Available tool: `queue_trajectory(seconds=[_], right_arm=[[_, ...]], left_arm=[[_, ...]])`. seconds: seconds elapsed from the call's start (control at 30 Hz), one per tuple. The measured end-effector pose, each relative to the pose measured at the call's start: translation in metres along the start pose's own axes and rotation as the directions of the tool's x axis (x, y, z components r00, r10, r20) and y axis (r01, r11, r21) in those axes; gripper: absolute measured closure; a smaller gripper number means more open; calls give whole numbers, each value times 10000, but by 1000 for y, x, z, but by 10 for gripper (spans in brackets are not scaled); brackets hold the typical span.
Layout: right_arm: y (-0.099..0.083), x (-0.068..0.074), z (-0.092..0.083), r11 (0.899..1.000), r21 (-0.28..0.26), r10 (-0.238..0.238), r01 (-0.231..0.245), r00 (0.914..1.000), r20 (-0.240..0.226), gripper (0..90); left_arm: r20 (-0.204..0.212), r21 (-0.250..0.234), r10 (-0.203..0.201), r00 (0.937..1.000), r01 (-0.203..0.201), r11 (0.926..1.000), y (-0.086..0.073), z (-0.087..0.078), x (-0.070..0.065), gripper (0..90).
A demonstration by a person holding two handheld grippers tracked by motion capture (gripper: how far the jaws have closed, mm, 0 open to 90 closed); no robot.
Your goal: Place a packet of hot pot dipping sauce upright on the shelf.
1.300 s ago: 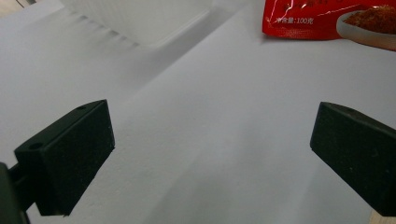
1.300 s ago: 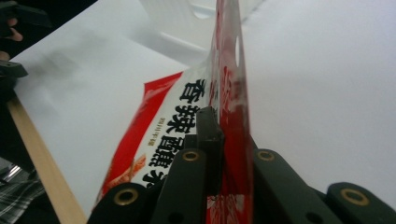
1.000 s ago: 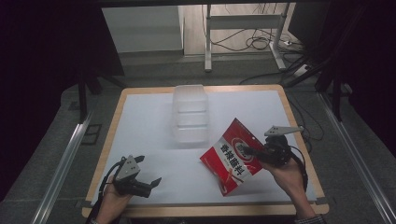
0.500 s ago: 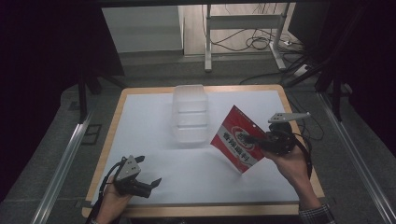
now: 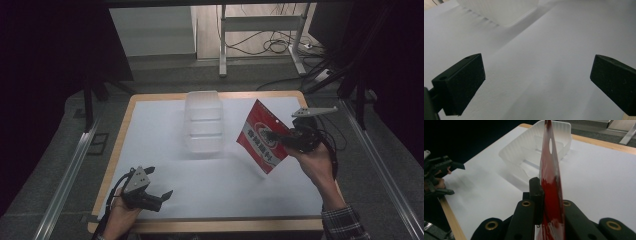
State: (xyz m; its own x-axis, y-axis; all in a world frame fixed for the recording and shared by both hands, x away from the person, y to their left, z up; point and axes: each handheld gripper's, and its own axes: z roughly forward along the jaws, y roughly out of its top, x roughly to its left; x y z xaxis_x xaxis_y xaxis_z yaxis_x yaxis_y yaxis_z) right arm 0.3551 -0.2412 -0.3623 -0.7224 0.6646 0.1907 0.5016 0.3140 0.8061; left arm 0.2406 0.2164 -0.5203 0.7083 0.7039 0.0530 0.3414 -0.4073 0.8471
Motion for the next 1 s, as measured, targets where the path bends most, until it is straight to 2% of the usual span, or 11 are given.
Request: queue_trajectory(seconds=[0.33, 0.47, 0.53, 0.87, 1.0], right_arm=[[26, -1, 6, 9992, 150, -385, 383, 9992, 103, 874], [41, 0, 13, 9963, 124, -851, 850, 9963, 87, 874], [44, 0, 15, 9956, 122, -935, 934, 9956, 71, 874], [76, 5, 39, 9915, 69, -1296, 1303, 9898, -587, 873], [83, 5, 47, 9915, 39, -1296, 1302, 9888, -744, 874]], left_arm=[[40, 18, 32, 10000, -32, 10000, 0, 0, 1, 0], [68, -8, 11, 10000, -11, 10000, 0, 0, 1, 0], [73, -1, 14, 10000, -14, 10000, 0, 0, 1, 0], [101, -45, -23, 9999, 23, 10000, -1, -1, 1, 0], [108, -21, -15, 9999, 15, 10000, -1, -1, 1, 0]])
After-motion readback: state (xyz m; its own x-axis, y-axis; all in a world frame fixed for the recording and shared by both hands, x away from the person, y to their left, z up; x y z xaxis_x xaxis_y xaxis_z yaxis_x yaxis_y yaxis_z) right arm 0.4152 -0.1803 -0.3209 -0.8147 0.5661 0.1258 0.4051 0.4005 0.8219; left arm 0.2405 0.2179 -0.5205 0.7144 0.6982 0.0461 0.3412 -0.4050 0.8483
